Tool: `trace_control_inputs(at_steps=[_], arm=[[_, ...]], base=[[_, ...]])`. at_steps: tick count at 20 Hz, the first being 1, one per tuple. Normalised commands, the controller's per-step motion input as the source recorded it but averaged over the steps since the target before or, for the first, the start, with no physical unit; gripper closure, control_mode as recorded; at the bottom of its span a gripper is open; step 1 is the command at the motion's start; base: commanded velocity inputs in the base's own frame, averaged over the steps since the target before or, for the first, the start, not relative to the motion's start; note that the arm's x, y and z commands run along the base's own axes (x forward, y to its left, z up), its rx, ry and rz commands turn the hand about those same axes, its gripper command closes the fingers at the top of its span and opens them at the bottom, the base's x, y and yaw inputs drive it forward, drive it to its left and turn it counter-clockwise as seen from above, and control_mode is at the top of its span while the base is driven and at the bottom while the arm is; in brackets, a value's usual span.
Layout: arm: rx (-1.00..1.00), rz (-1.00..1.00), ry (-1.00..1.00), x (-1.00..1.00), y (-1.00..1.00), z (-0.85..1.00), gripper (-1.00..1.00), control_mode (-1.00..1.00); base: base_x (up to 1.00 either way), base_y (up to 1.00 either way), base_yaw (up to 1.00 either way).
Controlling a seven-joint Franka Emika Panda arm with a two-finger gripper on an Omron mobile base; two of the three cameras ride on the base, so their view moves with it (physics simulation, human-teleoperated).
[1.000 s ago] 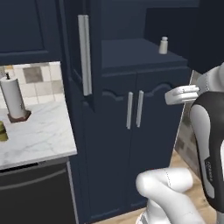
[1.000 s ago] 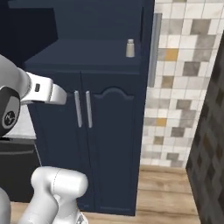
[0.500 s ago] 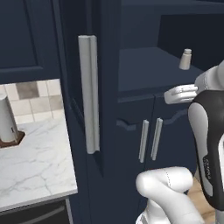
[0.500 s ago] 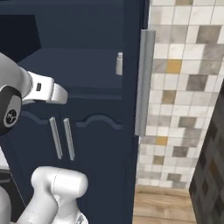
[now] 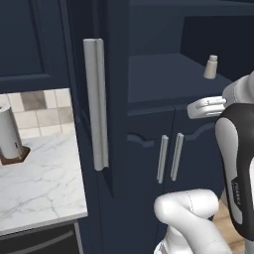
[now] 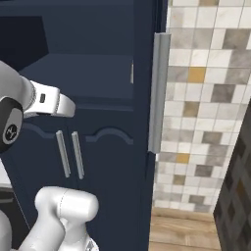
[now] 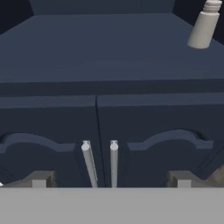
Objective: Retrieve the bottle and the shaker from the cabinet and place them next to the mixing bowl on the counter. Then add garlic from the fridge to the mixing bowl.
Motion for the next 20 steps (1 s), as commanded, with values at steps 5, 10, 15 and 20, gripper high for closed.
trace_control_inputs(at_steps=[5, 10, 15, 20], arm=[[0.00, 0.00, 0.00, 0.00, 0.00, 0.00, -1.00, 1.00], [0.00, 0.00, 0.00, 0.05, 0.00, 0.00, -1.00, -1.00], [-0.01, 0.02, 0.06, 0.43, -0.09, 0.27, -1.00, -1.00], [-0.03, 0.06, 0.02, 0.32, -0.19, 0.33, -1.00, -1.00]], base=[[0.00, 0.00, 0.00], [0.00, 0.00, 0.00], [0.00, 0.00, 0.00], [0.00, 0.00, 0.00]])
